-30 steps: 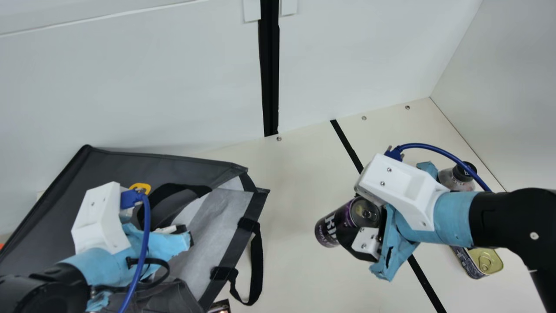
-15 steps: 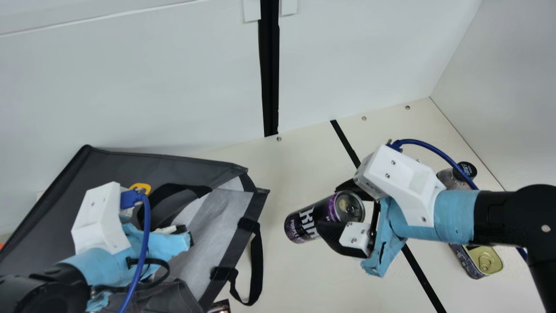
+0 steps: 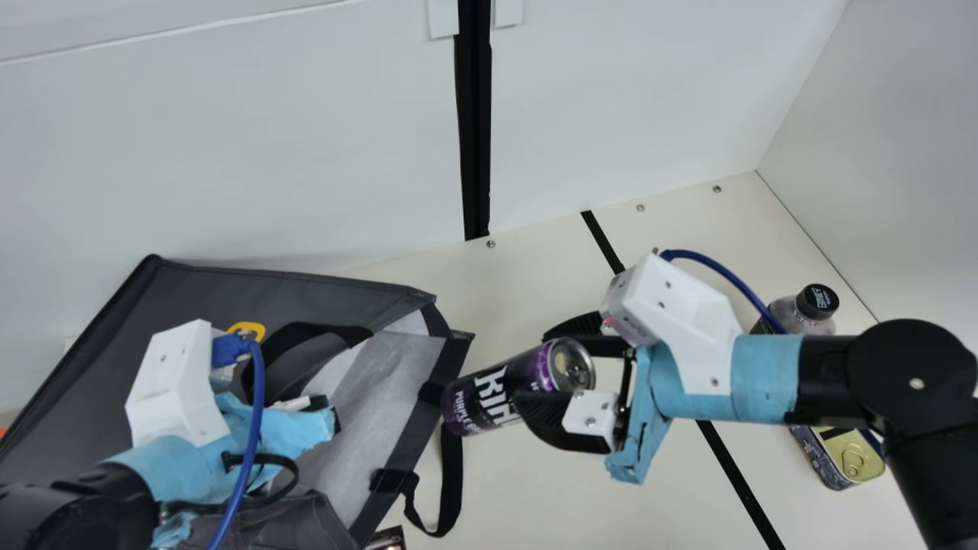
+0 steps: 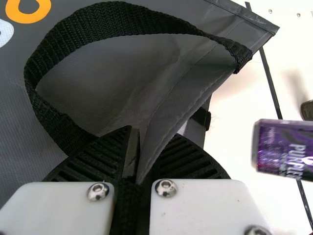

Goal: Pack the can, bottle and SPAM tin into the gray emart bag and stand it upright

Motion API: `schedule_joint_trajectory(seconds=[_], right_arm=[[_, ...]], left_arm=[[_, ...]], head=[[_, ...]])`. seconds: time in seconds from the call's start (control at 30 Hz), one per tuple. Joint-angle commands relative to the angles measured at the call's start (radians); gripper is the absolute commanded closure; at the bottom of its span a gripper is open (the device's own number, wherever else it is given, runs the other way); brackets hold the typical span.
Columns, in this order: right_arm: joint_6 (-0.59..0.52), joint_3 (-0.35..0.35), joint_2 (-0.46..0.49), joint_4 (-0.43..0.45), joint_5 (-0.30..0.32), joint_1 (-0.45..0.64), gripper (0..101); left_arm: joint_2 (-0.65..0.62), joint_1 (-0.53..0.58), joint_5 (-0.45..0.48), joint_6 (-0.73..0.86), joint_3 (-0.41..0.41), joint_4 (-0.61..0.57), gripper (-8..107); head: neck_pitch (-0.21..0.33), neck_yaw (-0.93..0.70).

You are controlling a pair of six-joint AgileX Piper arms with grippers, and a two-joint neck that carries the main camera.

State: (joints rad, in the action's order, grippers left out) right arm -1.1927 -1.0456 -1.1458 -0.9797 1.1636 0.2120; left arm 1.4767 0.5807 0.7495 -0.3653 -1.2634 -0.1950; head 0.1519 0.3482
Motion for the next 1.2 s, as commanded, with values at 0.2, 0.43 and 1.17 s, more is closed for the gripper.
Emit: schedule_joint_trajectory(seconds=[0.2,0.43,1.17], right_arm=[[-0.04,0.036,-0.05,-0.083,-0.087,-0.114,101],[-0.082,0.033,-0.118,-0.155,-0.16,-0.198,101],[-0.241,-0.01,-0.374,-0.315,-0.331,-0.408,101]], left_arm=[[0.0,0.0,0.0,0.0,0.0,0.0,107],[0.0,0.0,0.0,0.0,0.0,0.0,107],[0.0,0.0,0.0,0.0,0.0,0.0,107]], head=[[0.023,0.001],[0.023,0.001],[0.023,0.001]])
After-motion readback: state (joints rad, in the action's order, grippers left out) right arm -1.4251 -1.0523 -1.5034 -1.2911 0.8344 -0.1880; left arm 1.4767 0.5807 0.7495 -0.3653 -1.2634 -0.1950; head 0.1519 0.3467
